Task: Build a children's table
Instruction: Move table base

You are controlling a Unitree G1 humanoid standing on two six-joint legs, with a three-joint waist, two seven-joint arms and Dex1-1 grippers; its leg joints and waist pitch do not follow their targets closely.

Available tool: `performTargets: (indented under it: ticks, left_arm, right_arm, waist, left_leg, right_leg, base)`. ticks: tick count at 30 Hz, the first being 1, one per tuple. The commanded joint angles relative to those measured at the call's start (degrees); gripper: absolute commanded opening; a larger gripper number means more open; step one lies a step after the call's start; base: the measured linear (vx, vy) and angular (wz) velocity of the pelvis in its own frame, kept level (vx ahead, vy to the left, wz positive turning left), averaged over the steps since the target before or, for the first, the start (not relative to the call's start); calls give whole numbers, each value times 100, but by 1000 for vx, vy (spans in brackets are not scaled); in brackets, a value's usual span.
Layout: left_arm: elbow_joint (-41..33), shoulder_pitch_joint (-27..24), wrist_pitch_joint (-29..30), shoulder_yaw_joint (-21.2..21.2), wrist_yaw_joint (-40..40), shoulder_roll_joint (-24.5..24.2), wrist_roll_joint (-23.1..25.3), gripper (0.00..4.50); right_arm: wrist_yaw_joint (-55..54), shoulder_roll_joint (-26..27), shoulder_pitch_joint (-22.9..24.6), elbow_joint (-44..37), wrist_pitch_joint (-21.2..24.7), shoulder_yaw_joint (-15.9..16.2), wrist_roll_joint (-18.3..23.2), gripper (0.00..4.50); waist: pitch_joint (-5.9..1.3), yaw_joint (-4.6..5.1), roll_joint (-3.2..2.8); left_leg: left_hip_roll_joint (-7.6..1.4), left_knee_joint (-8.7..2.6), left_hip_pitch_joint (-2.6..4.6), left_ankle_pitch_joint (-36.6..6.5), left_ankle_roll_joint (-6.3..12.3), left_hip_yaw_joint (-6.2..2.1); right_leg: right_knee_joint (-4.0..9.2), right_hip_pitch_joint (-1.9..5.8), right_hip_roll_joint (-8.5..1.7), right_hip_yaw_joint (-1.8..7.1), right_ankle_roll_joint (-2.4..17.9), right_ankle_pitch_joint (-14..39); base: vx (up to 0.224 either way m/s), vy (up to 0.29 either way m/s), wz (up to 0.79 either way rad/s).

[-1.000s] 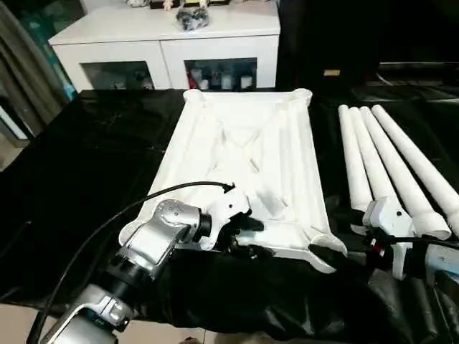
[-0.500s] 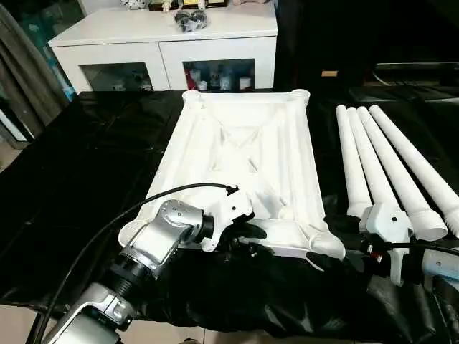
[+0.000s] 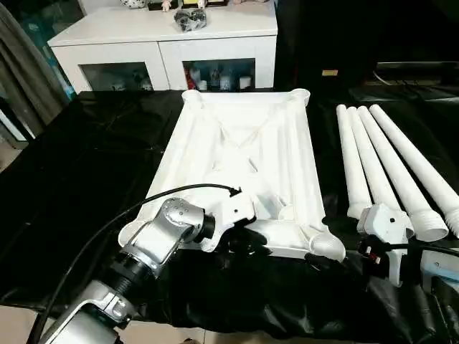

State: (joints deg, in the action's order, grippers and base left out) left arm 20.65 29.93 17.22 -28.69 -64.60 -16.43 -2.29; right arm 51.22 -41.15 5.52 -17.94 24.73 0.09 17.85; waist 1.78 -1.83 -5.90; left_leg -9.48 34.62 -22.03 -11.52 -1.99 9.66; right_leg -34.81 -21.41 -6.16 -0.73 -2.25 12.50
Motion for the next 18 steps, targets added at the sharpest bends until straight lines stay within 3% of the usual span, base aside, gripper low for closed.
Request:
performTargets:
  ticks: [1, 5, 12, 13, 18]
  left_arm:
    - [10, -7, 9, -90, 57, -155, 227, 32]
    - [-104, -84, -5, -109, 299, -211, 413, 3]
    - [-552, -438, 533, 349, 1127, 11, 303, 1]
    - [-711, -534, 594, 411, 1231, 49, 275, 1]
    - [-930, -695, 562, 428, 1368, 118, 282, 1]
  right_arm:
    - [55, -65, -31, -57, -40, 2, 10, 450]
    - [59, -67, -15, -35, -77, -13, 2, 450]
    - [9, 0, 1, 65, -175, 40, -63, 450]
    - [3, 18, -3, 96, -193, 56, -77, 450]
    - [-14, 63, -23, 164, -241, 116, -115, 450]
  waist:
    - [-233, -20, 174]
    - [-243, -10, 158]
    - [-262, 34, 166]
    - [-260, 35, 194]
    - [-250, 62, 184]
  left_leg:
    - [-265, -500, 54, -1365, 347, -90]
    - [-272, -494, 36, -1246, 388, -96]
    - [-262, -461, 16, -1032, 534, -91]
    - [-255, -454, 12, -1013, 557, -88]
    - [-255, -454, 19, -1032, 642, -81]
  right_leg:
    - [513, 162, -177, 82, 1268, 1256]
    - [494, 176, -181, 70, 1294, 1065]
    - [465, 207, -178, 49, 1431, 701]
    - [469, 201, -172, 46, 1434, 694]
    - [483, 188, -162, 39, 1453, 752]
  base:
    - [0, 0, 0]
    - [0, 0, 0]
    - [0, 0, 0]
    - [0, 0, 0]
    - [0, 0, 0]
